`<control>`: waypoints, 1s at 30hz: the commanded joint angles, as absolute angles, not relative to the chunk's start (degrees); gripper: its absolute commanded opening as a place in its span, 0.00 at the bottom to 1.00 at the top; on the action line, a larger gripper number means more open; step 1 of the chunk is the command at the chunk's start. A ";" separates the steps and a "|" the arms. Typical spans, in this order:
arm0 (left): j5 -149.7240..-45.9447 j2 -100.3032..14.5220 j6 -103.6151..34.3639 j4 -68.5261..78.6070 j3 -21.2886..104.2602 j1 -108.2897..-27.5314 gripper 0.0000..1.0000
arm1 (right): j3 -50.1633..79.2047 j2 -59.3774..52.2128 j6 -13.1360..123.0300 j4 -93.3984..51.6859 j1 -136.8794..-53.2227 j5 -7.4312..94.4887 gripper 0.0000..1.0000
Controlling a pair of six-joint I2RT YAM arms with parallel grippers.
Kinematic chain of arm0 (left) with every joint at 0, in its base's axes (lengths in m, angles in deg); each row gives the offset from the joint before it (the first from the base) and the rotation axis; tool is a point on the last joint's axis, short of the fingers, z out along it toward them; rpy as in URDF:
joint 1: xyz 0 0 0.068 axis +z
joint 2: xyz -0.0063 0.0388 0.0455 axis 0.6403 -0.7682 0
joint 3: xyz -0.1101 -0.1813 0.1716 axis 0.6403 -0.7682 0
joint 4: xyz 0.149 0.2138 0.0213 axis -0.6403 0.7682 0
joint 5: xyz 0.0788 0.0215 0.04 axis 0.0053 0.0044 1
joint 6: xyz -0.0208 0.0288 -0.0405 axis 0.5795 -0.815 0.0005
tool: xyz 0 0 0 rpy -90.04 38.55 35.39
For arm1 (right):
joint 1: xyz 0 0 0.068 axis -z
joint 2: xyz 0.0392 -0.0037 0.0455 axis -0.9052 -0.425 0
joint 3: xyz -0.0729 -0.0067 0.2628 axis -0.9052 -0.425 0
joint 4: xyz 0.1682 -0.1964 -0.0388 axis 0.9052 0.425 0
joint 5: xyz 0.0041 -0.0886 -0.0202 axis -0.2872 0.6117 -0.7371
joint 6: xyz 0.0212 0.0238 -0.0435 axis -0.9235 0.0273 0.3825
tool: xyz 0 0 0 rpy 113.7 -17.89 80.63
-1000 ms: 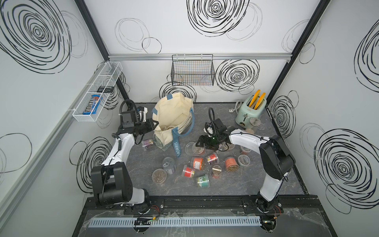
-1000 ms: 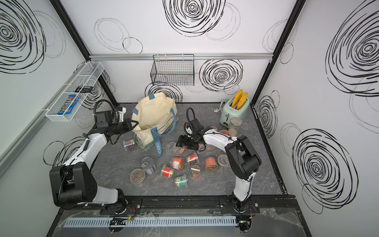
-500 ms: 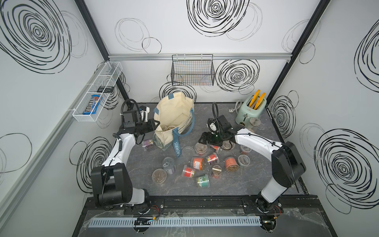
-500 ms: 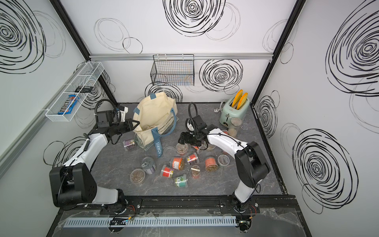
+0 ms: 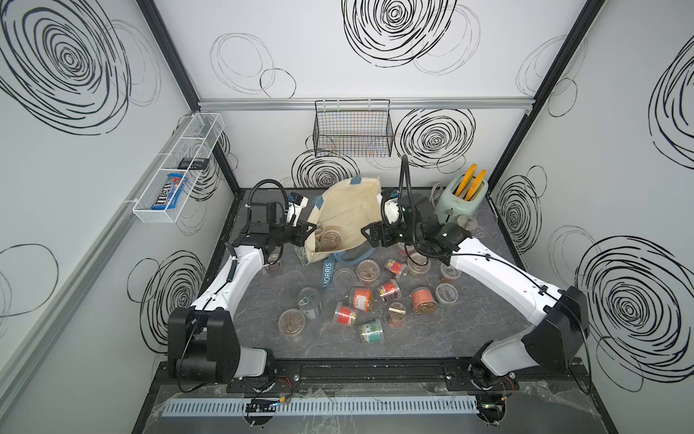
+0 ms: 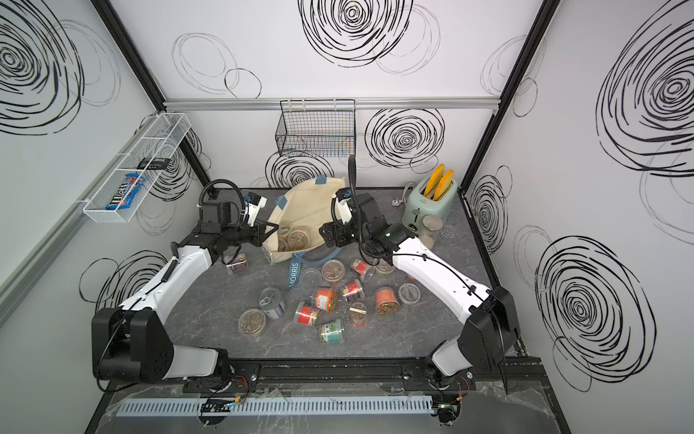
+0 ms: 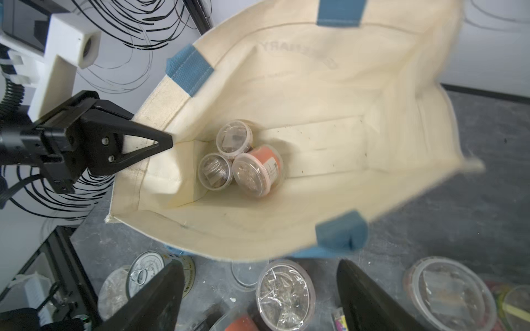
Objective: Take out the seed jars from the canvas bag
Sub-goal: Pick up the seed jar from the canvas bag.
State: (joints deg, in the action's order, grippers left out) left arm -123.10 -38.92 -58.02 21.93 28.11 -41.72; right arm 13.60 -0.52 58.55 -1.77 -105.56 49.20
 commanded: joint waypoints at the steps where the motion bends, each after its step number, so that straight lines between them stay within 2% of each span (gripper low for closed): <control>1: -125.25 -35.61 -67.00 19.66 27.38 -43.37 0.00 | 12.97 -1.39 67.98 -7.93 -107.43 50.82 0.89; 10: -121.33 -32.68 -72.76 20.32 22.67 -44.45 0.00 | 13.56 -9.84 68.49 -11.97 -108.39 52.52 0.90; 15: -121.80 -32.41 -71.72 19.82 22.08 -44.47 0.01 | 16.07 -16.21 58.82 -12.52 -110.02 52.41 0.94; 24: -123.88 -33.19 -65.68 17.67 23.40 -44.04 0.01 | 23.25 -24.97 47.72 -5.02 -113.39 55.74 0.99; 30: -125.17 -33.47 -63.18 16.54 23.29 -43.42 0.01 | 28.28 -31.77 49.27 -1.19 -113.26 61.02 0.99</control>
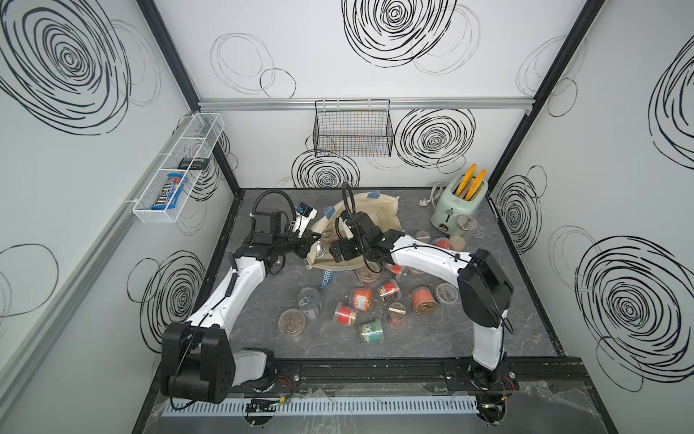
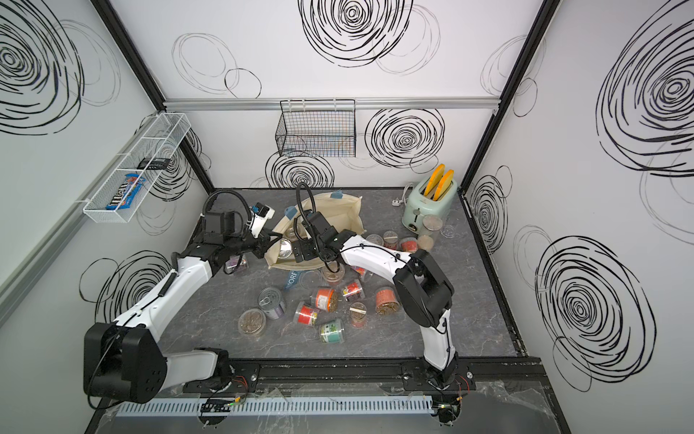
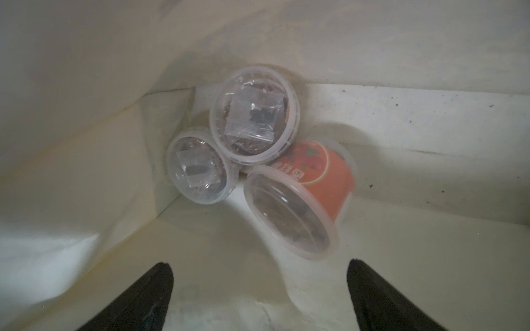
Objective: Take out the seed jars from the canvas bag
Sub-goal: Pick up the seed jar from the canvas bag.
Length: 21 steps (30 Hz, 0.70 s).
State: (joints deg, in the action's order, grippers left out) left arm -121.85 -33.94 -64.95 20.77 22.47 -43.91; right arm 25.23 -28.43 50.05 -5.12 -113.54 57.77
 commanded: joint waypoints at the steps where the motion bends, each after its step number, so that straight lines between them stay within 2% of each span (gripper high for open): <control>1: -125.34 -33.59 -63.08 16.59 23.31 -43.35 0.01 | 29.95 -33.24 49.75 -0.20 -113.28 60.50 0.99; 6: -125.75 -33.82 -62.60 16.63 23.93 -43.33 0.00 | 39.20 -40.74 49.57 7.11 -113.10 62.26 0.99; 17: -126.20 -33.85 -61.85 16.28 23.75 -43.19 0.01 | 39.34 -44.39 46.33 6.02 -112.57 65.29 1.00; 21: -125.96 -33.65 -61.79 16.26 23.67 -43.15 0.01 | 38.93 -43.12 45.62 6.16 -111.95 63.20 0.92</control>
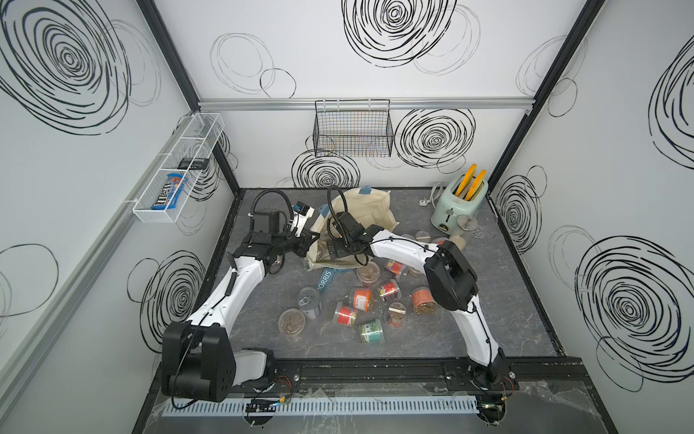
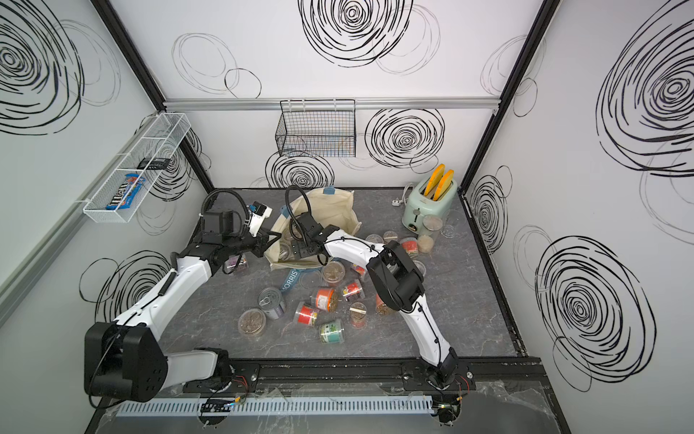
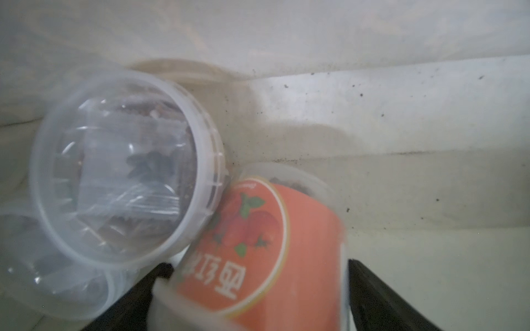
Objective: Take out the seed jars from the canvas bag
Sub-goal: Pick up the seed jar from the canvas bag.
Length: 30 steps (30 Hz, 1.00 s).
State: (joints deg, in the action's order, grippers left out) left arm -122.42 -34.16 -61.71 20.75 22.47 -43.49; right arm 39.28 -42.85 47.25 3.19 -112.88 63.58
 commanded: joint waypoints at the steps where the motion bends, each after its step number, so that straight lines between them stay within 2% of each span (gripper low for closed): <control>1: -125.84 -33.73 -61.81 16.31 23.66 -43.07 0.01 | 38.93 -42.51 45.53 6.02 -111.96 62.70 0.91; 10: -125.30 -33.82 -61.03 15.97 23.49 -42.43 0.01 | 40.75 -36.38 43.93 6.28 -111.87 58.07 0.83; 24: -124.02 -35.00 -58.09 14.21 23.55 -41.09 0.01 | 38.15 -22.74 43.49 11.28 -109.61 50.31 0.82; 30: -122.72 -36.74 -54.79 13.69 25.06 -39.09 0.01 | 31.60 -13.24 43.63 13.19 -106.41 43.96 0.82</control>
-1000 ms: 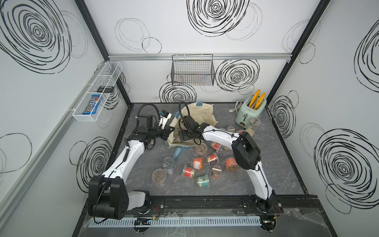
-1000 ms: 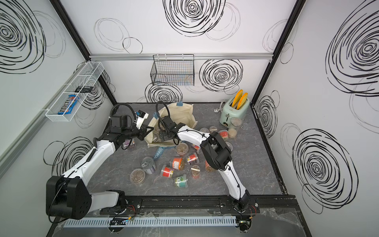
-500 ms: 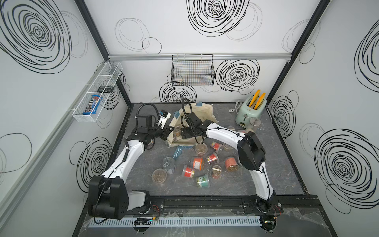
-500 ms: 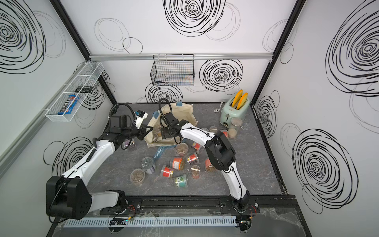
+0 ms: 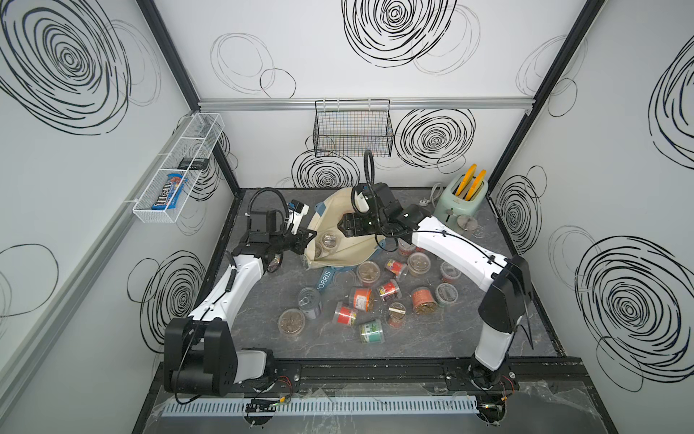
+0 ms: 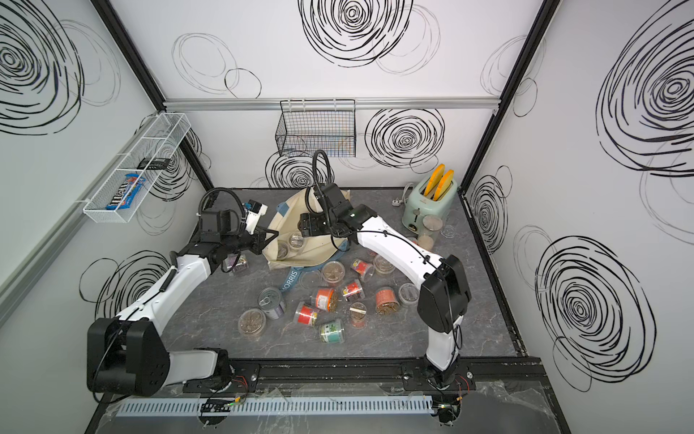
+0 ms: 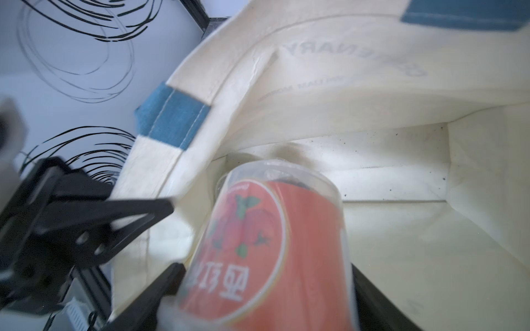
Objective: Take out the seed jars from the canvas bag
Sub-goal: Pick up the seed jar from the canvas bag, then place the seed jar at the center of the board.
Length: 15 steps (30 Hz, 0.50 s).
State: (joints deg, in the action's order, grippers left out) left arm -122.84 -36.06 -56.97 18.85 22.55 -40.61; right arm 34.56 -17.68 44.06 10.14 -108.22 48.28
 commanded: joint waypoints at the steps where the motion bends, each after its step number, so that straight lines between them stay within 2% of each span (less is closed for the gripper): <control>1: -122.98 -36.82 -54.35 13.54 25.22 -38.83 0.01 | 30.19 -11.66 43.82 13.74 -105.60 43.19 0.82; 9: -121.86 -36.60 -52.63 12.99 25.60 -37.70 0.01 | 18.01 4.61 44.81 21.78 -97.67 41.58 0.82; 15: -121.77 -35.16 -52.86 12.08 24.66 -37.70 0.01 | 7.32 13.50 39.38 31.95 -98.01 36.86 0.82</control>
State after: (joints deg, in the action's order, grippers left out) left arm -121.46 -36.71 -52.82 17.47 23.25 -38.25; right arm 11.17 11.24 42.64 23.93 -97.27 40.70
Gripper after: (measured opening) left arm 0.073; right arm 0.824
